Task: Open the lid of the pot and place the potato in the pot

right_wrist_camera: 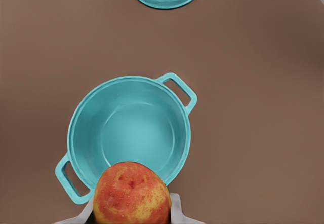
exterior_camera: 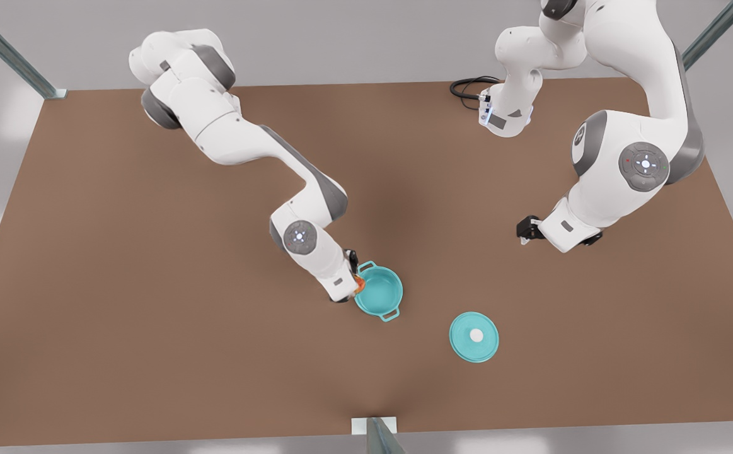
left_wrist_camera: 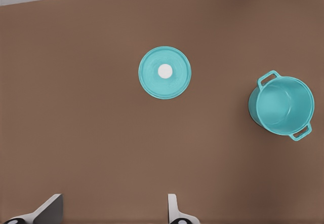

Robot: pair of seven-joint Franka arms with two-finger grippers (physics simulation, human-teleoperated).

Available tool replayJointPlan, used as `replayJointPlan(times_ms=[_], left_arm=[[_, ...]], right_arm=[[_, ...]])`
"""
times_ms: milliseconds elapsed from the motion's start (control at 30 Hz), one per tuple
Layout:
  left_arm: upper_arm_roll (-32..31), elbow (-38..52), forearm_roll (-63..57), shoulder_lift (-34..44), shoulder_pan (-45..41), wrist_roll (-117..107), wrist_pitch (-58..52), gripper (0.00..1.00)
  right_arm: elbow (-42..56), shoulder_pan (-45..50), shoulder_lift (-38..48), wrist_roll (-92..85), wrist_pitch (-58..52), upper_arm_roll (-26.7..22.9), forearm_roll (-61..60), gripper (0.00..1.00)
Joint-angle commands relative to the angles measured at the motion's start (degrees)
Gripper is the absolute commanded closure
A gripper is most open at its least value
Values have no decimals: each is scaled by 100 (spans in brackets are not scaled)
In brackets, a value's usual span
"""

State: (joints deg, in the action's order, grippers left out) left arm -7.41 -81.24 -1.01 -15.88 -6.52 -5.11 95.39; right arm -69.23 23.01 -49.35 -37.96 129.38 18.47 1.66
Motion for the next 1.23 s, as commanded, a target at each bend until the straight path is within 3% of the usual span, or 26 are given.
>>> replayJointPlan(times_ms=[0,467,500,533,700,800,867,933,1000,1200], left_arm=[[-6,3,-4,6,1,37,-2,0],[3,3,-4,-3,1,37,-2,0],[3,3,-4,-3,1,37,-2,0],[3,3,-4,-11,1,37,-2,0],[3,3,-4,-11,1,45,-2,0],[3,3,-4,-11,1,37,-2,0],[3,3,-4,-11,1,37,-2,0],[3,3,-4,-11,10,37,-2,0],[3,3,-4,-20,10,37,-2,0],[126,3,48,-29,265,160,200,0]], right_arm=[[121,142,-180,1194,720,-1,72,63],[578,485,-892,1511,1115,-142,72,62],[578,485,-892,1519,1115,-142,72,40],[578,476,-883,1511,1115,-159,80,0],[560,380,-533,1467,1036,-317,54,0],[516,-1430,1006,1511,-2187,-810,-51,0],[305,-2854,1261,1476,-3428,-976,-34,0],[-897,-3479,1840,1528,-3481,-1143,-16,0],[-1857,-3224,2210,2301,-3481,-1311,282,0],[-1892,-2995,2166,2354,-3464,-1320,282,0]])
